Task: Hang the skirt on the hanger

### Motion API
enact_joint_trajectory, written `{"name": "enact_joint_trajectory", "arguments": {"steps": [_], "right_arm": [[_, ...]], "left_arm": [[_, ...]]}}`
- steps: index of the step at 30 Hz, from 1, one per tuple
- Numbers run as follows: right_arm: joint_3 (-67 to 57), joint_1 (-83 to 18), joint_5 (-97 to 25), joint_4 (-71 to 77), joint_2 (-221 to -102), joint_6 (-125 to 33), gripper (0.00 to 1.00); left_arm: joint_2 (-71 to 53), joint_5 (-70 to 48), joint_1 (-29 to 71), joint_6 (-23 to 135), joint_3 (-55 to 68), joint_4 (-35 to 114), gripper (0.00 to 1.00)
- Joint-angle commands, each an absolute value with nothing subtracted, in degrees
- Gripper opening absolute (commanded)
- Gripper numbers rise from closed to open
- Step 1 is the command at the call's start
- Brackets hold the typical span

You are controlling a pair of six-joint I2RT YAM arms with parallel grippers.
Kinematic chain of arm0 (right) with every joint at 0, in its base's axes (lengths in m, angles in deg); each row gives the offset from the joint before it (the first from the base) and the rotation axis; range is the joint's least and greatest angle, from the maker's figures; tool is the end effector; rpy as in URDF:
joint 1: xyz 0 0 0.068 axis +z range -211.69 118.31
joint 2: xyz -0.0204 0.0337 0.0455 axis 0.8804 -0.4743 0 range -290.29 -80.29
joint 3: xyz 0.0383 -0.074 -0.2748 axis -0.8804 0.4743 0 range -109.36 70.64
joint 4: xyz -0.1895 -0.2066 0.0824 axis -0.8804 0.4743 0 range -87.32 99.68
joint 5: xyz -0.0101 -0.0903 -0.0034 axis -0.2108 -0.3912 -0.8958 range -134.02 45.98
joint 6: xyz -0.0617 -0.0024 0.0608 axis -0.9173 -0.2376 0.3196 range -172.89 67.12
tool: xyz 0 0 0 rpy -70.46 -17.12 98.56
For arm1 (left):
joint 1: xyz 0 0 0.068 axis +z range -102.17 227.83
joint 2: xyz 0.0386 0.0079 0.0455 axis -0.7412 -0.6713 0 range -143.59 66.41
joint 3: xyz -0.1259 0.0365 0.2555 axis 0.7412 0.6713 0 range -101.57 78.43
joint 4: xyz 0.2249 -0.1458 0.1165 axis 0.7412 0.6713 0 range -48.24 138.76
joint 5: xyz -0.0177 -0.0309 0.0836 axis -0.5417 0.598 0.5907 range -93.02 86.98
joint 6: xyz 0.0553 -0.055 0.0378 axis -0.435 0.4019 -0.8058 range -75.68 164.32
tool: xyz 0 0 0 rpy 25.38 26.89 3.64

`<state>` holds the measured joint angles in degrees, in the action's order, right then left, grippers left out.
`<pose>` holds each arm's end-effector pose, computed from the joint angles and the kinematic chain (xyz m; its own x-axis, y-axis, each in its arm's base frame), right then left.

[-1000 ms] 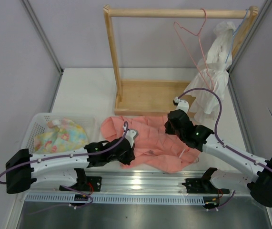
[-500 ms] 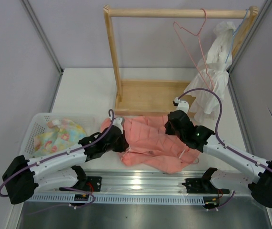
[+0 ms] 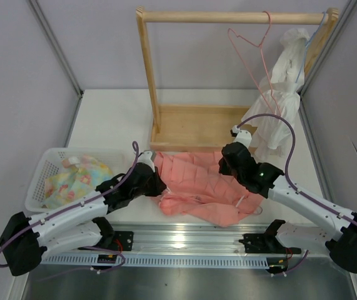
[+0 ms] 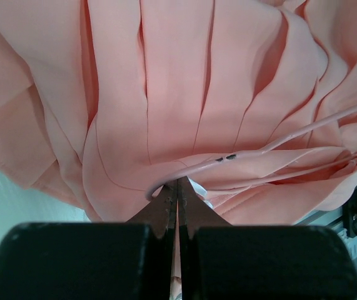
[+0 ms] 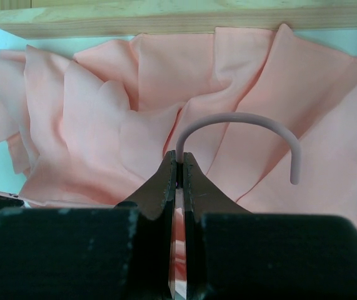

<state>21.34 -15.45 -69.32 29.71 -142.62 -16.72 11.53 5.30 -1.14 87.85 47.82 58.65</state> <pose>0.2201 0.1825 0.2641 -0.6111 0.1332 -0.7803 -0.0818 0.9699 0.2296 0.1727 -0.1814 0.1836 -0.7780 -0.1440 -0.6115 0.1919 0.8724 -0.4496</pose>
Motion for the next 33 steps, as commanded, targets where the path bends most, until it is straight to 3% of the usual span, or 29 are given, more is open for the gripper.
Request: {"name": "enact_joint_trajectory", "arguments": {"steps": [1,10,33], "right_arm": [[17.73,-16.51,-71.70,31.07,-142.87,-16.15,0.00],[16.32,-16.69,-71.88,30.54,-144.10,-16.06,0.00],[17.55,-18.97,-68.54,30.98,-142.08,-17.20,0.00]], "left_arm": [[14.46,5.95,-0.51,89.32,48.72,57.67,0.00],[20.88,7.53,-0.51,90.46,50.40,60.66,0.00],[19.03,10.52,2.74,90.37,47.94,60.75,0.00]]}}
